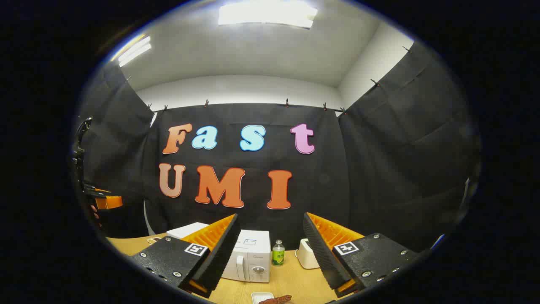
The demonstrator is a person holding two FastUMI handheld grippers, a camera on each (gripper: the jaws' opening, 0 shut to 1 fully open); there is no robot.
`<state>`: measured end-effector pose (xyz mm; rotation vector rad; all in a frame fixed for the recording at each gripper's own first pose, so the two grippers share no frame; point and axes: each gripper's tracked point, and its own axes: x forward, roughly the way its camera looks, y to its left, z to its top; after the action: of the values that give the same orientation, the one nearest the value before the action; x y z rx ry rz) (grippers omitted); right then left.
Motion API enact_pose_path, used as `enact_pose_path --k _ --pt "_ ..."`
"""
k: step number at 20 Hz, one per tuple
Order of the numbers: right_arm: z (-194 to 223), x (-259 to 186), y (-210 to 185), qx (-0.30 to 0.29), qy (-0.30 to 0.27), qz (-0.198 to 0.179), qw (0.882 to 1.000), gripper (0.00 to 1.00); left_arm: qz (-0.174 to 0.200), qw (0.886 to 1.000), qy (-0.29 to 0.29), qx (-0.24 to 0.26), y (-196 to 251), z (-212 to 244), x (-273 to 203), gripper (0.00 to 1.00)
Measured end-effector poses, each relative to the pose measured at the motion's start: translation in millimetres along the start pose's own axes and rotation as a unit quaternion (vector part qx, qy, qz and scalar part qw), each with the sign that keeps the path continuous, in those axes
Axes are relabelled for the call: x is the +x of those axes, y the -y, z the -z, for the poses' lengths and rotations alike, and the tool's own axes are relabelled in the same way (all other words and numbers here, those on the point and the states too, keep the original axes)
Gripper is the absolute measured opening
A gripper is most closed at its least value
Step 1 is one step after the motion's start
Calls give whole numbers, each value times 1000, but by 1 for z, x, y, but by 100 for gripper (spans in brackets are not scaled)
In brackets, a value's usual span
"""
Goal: Open the microwave oven with the left hand, put the food in, and close the microwave oven.
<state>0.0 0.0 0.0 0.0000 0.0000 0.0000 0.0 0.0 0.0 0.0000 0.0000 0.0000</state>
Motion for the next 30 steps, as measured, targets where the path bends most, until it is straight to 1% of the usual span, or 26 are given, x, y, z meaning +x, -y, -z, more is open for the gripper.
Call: enact_pose_path --k 7,12,16,24,27,30 --pt "-1 1 -2 -3 6 -1 1000 93 13 1000 12 15 13 0 0 87" --pt "-4 -1 0 -2 10 1 1000 93 23 1000 12 9 20 1 1 87" --pt "-8 -3 7 -1 14 7 1000 93 21 1000 10 2 21 3 2 87" --pt "3 -5 28 4 5 23 1000 93 25 1000 13 -9 35 2 4 87" --pt "10 -7 36 1 5 27 1000 93 31 999 12 -9 50 9 7 87" --pt "20 -11 46 -6 1 31 999 93 45 999 7 -5 75 21 13 87"
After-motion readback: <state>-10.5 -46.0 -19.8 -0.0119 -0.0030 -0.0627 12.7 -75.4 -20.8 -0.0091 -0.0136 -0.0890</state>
